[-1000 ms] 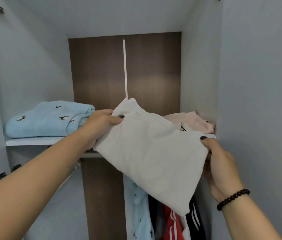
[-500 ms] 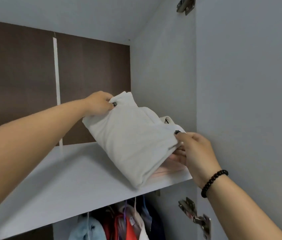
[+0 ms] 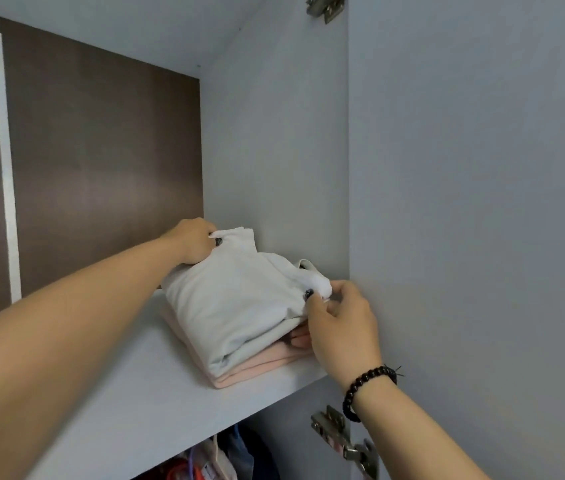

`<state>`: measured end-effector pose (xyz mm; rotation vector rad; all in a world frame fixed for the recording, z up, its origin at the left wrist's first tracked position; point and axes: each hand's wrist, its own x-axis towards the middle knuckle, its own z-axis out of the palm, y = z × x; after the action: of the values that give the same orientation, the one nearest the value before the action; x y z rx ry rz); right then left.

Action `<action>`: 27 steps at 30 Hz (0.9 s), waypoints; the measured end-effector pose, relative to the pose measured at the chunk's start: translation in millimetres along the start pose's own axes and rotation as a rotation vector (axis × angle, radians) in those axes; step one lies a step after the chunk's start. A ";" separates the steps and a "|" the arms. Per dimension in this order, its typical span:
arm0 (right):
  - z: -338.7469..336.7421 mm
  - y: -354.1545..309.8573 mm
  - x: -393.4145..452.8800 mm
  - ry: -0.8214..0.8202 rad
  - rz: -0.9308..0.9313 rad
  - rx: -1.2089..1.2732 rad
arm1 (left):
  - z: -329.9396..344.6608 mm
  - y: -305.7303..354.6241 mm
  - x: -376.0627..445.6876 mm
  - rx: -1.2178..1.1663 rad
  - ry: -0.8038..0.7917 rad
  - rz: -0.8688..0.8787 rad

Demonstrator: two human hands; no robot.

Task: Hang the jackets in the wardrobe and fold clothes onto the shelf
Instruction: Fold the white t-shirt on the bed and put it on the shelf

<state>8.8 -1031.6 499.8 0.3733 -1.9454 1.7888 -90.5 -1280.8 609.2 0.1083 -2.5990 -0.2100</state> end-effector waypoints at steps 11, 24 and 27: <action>0.9 -8.7 -10.4 0.190 -0.404 -0.261 | -10.5 27.6 -97.2 -0.050 -0.244 0.169; 21.6 32.5 -19.2 -0.068 -0.516 -0.665 | 10.5 36.1 -212.6 0.066 -0.532 0.073; 21.1 39.8 -22.4 -0.057 -0.530 -0.627 | 14.5 36.0 -213.7 0.007 -0.504 0.053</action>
<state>4.9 -1050.4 453.3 0.6414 -2.0687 0.8008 84.4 -1218.4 496.5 -0.0154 -3.0988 -0.2333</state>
